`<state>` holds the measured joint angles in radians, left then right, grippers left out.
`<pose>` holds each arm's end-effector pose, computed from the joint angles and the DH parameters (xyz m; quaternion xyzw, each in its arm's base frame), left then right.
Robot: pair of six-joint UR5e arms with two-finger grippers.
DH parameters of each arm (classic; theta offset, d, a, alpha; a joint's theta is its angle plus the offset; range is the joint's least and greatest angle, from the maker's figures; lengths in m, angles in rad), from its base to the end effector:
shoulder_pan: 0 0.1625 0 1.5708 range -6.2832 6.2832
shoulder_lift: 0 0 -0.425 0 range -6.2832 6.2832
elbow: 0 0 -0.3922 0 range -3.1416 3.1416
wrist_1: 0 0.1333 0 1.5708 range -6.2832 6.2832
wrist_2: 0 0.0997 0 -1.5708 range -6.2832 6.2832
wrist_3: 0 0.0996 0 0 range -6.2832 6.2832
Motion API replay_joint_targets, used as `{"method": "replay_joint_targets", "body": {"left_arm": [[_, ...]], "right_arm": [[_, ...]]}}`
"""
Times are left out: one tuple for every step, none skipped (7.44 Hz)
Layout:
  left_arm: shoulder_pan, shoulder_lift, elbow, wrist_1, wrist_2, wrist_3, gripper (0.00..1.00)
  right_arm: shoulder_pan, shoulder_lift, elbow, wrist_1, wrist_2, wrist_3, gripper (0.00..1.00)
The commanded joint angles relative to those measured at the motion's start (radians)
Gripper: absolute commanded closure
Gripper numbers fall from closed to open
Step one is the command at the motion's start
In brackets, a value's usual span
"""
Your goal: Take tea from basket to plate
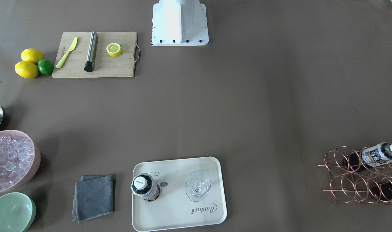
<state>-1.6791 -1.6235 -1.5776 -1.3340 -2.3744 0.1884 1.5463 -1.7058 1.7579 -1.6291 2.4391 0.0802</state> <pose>-0.1153 -0.4903 0.6492 -0.0230 0.3973 0.0021 0.9174 0.0466 -0.4350 0.6282 -0.0248 -0.4199 0.0266 0.9068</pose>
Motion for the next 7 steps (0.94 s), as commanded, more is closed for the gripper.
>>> {"method": "replay_joint_targets", "body": {"left_arm": [[0.001,0.010,0.004,-0.027,0.001,0.003,0.01],[0.001,0.017,0.001,-0.027,0.001,0.003,0.01],[0.001,0.017,0.001,-0.028,0.001,0.003,0.01],[0.001,0.022,0.005,-0.028,0.001,0.002,0.01],[0.001,0.028,0.005,-0.028,0.003,-0.001,0.01],[0.002,0.027,0.007,-0.027,0.003,-0.004,0.01],[0.004,0.025,0.008,-0.027,0.003,-0.004,0.01]], "right_arm": [[0.000,0.000,0.000,0.000,0.000,0.003,0.00],[0.000,0.002,0.000,0.000,0.000,0.003,0.00],[0.000,0.000,0.000,0.000,0.000,0.003,0.00],[0.000,0.002,0.000,0.000,0.000,0.003,0.00],[0.000,0.002,0.000,0.000,0.000,0.003,0.00],[0.000,0.002,0.000,0.000,0.000,0.001,0.00],[0.000,0.000,-0.002,0.000,0.000,0.003,0.00]]}}
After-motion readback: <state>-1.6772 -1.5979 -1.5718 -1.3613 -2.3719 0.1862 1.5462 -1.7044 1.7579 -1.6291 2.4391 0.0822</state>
